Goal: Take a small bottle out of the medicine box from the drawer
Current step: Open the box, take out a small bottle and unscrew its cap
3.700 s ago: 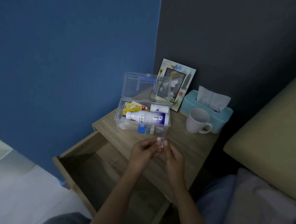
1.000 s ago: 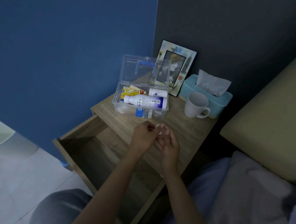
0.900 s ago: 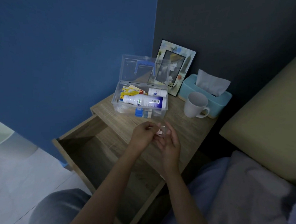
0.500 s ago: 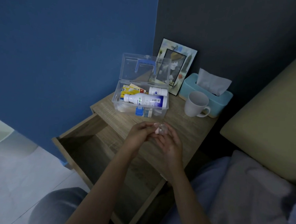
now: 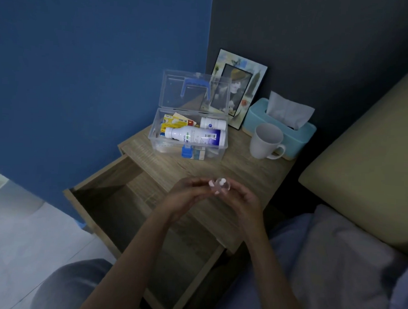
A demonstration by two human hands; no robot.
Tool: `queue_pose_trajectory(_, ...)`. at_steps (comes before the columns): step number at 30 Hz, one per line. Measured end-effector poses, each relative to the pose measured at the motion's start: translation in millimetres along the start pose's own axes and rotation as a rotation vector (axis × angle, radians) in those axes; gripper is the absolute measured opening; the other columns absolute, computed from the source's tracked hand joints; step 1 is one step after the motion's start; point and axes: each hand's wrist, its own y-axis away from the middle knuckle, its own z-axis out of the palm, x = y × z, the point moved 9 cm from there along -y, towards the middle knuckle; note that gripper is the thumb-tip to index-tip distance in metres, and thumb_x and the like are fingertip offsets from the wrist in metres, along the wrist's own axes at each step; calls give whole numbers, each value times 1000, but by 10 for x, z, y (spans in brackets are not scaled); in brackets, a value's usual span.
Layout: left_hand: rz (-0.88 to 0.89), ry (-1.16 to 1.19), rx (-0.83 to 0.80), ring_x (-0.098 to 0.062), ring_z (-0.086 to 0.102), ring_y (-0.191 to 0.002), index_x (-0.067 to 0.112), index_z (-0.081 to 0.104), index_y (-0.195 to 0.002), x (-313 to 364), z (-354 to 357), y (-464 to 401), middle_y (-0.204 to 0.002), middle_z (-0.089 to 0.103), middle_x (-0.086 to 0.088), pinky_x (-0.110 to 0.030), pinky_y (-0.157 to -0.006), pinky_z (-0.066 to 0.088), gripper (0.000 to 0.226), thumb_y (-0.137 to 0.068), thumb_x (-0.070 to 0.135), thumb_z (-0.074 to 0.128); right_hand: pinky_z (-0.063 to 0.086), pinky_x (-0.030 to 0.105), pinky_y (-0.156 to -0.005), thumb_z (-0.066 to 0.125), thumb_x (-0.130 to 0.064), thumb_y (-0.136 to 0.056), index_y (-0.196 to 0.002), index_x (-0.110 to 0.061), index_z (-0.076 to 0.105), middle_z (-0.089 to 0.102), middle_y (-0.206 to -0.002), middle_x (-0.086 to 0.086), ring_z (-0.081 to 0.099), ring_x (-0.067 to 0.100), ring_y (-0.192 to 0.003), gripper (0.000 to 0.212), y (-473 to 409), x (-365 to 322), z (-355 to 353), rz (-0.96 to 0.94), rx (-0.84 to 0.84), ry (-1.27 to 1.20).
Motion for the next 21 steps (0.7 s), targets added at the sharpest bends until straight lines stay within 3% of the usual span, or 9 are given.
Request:
queue_pose_trajectory(3,7,-87,14,-20,70,-108,6,73,-110,-77,-87,-6,-110,75,-11,-29,-98,52,32,-79,9,75,57,16,-78,76,-15,-79,-105,-25,70,77,-102,-6,71,7,-97,29,-37,56,-86,7,36,23)
queue_pose_trajectory(6,18,-186,114,-15,70,-105,18,71,-115,-129,-222,-43,-109,76,-4,-24,-89,54,42,-75,12,79,51,6,-73,74,-23,-82,-101,-35,71,75,-98,-19,69,-4,-95,24,-47,100,-119,-3,44,98)
queue_pose_trajectory(10,85,-275,194,-7,70,-92,12,68,-118,-140,-288,-114,-105,75,-3,-11,-71,54,47,-73,-1,77,51,10,-76,75,-23,-80,-92,-33,72,76,-96,-17,69,-2,-93,16,-57,124,-163,-79,65,221)
queue_pose_trajectory(13,183,-452,237,-11,67,-92,5,70,-112,-90,-282,-166,-105,73,-9,-9,-75,53,42,-71,-5,77,46,2,-77,72,-28,-83,-94,-39,66,70,-94,-23,63,-13,-92,17,-89,155,-203,-158,89,434)
queue_pose_trajectory(15,263,-600,281,-13,64,-93,2,71,-109,-47,-251,-191,-106,71,-10,-6,-79,49,41,-69,-6,78,40,0,-84,66,-31,-87,-109,-37,63,62,-108,-29,55,-18,-100,23,-96,223,-210,-187,82,596)
queue_pose_trajectory(17,340,-787,318,-16,60,-98,6,74,-106,-5,-205,-211,-106,69,-9,-16,-87,47,41,-65,-1,81,34,5,-95,63,-28,-90,-125,-22,61,61,-122,-16,51,-7,-112,35,-120,310,-214,-197,64,696)
queue_pose_trajectory(19,357,-900,335,-24,58,-104,9,76,-107,-10,-203,-239,-108,67,-13,-32,-93,48,43,-65,3,82,29,9,-102,62,-25,-91,-124,-17,63,64,-126,-2,50,4,-119,34,-116,345,-203,-239,55,786)
queue_pose_trajectory(21,333,-981,332,-30,57,-108,12,75,-110,-59,-221,-260,-110,66,-14,-39,-94,47,42,-68,9,81,26,21,-108,63,-23,-90,-123,-16,64,63,-129,3,47,15,-129,33,-104,371,-202,-252,63,850)
